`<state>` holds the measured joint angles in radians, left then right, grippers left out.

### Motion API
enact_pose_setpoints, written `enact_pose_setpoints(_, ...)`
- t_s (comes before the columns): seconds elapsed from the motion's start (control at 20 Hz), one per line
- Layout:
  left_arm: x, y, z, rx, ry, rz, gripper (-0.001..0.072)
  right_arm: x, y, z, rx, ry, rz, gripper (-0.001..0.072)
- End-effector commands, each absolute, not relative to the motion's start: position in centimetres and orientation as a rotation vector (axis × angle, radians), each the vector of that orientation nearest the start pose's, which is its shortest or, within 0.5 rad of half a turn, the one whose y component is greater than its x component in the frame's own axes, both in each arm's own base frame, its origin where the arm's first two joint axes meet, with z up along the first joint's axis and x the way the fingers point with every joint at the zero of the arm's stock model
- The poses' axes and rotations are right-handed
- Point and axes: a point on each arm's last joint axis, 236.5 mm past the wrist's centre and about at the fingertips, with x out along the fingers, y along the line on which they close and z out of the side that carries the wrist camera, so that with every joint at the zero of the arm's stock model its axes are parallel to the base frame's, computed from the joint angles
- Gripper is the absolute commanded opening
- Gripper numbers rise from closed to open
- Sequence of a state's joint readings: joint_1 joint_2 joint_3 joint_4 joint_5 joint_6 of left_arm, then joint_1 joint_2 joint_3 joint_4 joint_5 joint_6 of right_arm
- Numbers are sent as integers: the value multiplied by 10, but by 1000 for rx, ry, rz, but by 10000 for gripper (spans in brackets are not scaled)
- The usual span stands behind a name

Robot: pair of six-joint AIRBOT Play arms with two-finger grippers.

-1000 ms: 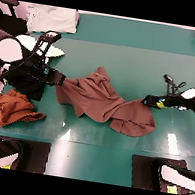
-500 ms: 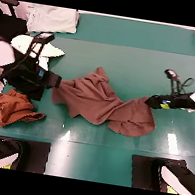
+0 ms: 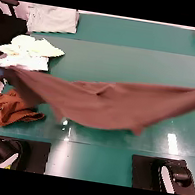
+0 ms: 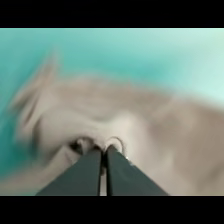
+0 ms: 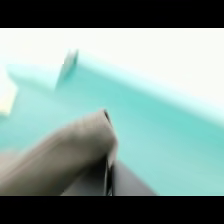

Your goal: Fold the shirts.

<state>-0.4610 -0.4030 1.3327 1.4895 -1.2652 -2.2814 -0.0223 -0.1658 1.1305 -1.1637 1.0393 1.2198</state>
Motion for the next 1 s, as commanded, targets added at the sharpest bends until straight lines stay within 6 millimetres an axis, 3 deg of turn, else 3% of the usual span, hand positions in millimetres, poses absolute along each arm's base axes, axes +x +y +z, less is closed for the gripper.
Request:
enact_pose_setpoints(0.0,102,-78,503,-871,59,-608,27,80,61,473,-216,-279,221,7)
enact_pose_setpoints(0.05,88,-79,543,-909,-44,-683,26,81,64,487,-223,-269,234,7)
enact_pose_setpoints(0.1,86,-84,562,-890,-91,-711,27,88,64,496,-232,-245,239,7)
enact_pose_setpoints(0.15,105,-88,560,-823,-74,-662,26,103,63,499,-240,-200,238,8)
enact_pose_setpoints(0.2,139,-86,542,-753,-16,-555,27,128,56,494,-222,-119,218,7)
enact_pose_setpoints(0.3,224,-81,472,-633,208,-303,29,196,34,452,-104,131,148,8)
enact_pose_setpoints(0.35,267,-88,428,-563,343,-214,30,233,30,416,-62,279,139,7)
enact_pose_setpoints(0.45,340,-129,343,-430,576,-204,30,302,33,339,-27,516,162,7)
enact_pose_setpoints(0.55,398,-169,258,-363,760,-224,30,367,32,262,-6,661,165,8)
enact_pose_setpoints(0.65,447,-186,186,-313,859,-195,30,421,27,195,-40,724,165,8)
enact_pose_setpoints(0.75,479,-193,128,-268,918,-160,30,463,21,134,-108,764,177,8)
enact_pose_setpoints(0.85,498,-191,88,-249,949,-118,30,489,8,87,-117,807,159,8)
enact_pose_setpoints(0.95,513,-180,67,-301,959,-61,30,504,-12,58,-100,828,120,8)
